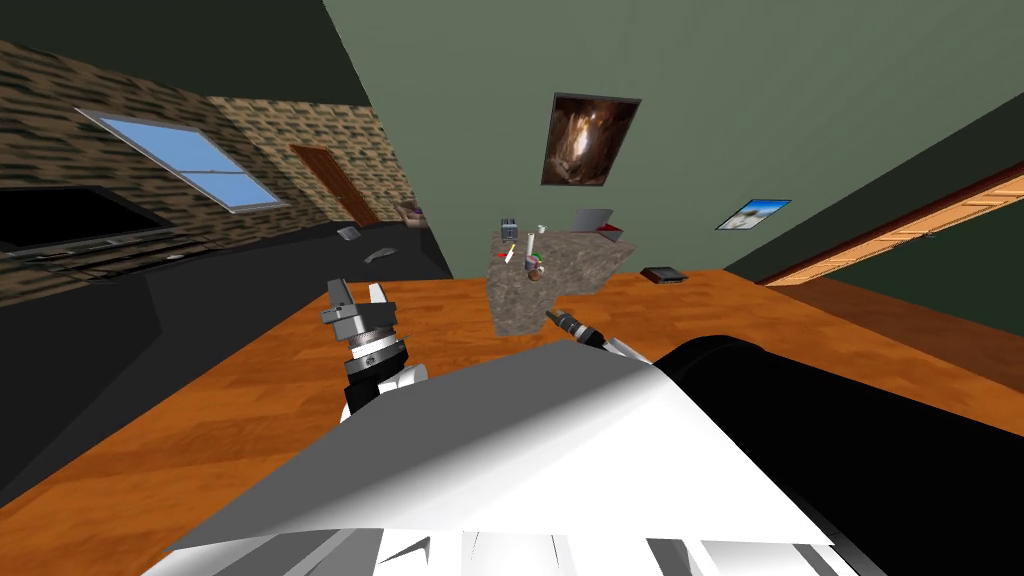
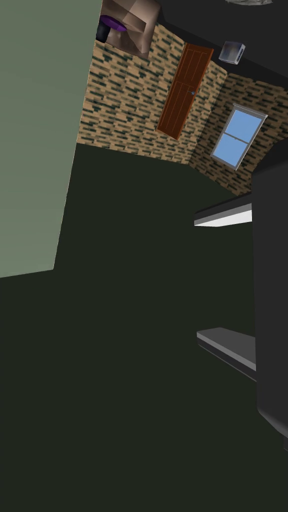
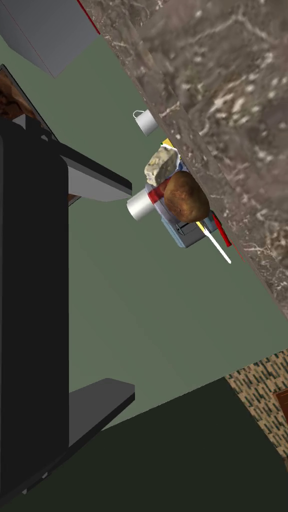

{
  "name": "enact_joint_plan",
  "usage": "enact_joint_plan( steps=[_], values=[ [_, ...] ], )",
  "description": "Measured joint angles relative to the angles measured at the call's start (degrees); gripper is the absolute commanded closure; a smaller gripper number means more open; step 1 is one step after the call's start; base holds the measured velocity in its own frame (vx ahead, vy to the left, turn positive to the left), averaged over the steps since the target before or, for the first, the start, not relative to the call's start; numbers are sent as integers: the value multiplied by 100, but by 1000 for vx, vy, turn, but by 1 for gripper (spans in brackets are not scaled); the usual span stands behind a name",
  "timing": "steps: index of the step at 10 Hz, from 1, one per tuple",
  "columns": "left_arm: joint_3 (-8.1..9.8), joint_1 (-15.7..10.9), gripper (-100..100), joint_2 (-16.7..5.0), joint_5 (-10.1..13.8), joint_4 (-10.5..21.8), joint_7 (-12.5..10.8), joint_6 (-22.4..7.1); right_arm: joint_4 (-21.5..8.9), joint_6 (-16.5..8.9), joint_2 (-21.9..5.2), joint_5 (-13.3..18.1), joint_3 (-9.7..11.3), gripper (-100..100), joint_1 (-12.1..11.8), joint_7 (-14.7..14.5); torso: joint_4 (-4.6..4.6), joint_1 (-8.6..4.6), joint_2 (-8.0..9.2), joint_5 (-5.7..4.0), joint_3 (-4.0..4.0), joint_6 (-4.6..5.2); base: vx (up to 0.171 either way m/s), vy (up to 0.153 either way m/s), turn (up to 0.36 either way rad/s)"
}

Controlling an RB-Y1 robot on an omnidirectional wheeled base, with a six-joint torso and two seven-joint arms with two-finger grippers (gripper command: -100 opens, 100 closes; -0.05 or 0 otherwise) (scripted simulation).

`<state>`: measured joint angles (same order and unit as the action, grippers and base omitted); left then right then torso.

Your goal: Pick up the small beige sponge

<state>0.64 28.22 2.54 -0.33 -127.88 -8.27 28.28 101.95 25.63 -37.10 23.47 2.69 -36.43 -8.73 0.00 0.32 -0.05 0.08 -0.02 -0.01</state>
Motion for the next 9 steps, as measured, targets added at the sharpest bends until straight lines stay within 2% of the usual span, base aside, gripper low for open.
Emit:
enact_joint_plan(
  steps=[3,5,6,8,9],
  values=[
    [0,1,0,0,0,0,0,0,-442,-24,-285,245,25,-100,-20,-259,-1,-3,-6,0,-3,2,38,98,89],
    [1,1,0,0,0,0,0,0,-830,-13,-588,382,-7,-100,39,-378,-1,-9,-7,0,-4,2,54,84,69],
    [0,1,0,0,0,0,0,0,-857,-105,-800,478,-33,-100,-51,-428,-3,-3,-14,1,-8,0,60,74,35],
    [1,0,0,-1,0,0,0,0,-1099,-136,-896,567,-11,-100,22,-531,-1,-21,-2,-4,-2,2,39,54,48],
    [0,0,0,0,0,0,0,0,-1154,-188,-1071,653,-27,-100,-8,-583,-2,-10,-11,-1,-6,-1,50,66,43]
  ],
)
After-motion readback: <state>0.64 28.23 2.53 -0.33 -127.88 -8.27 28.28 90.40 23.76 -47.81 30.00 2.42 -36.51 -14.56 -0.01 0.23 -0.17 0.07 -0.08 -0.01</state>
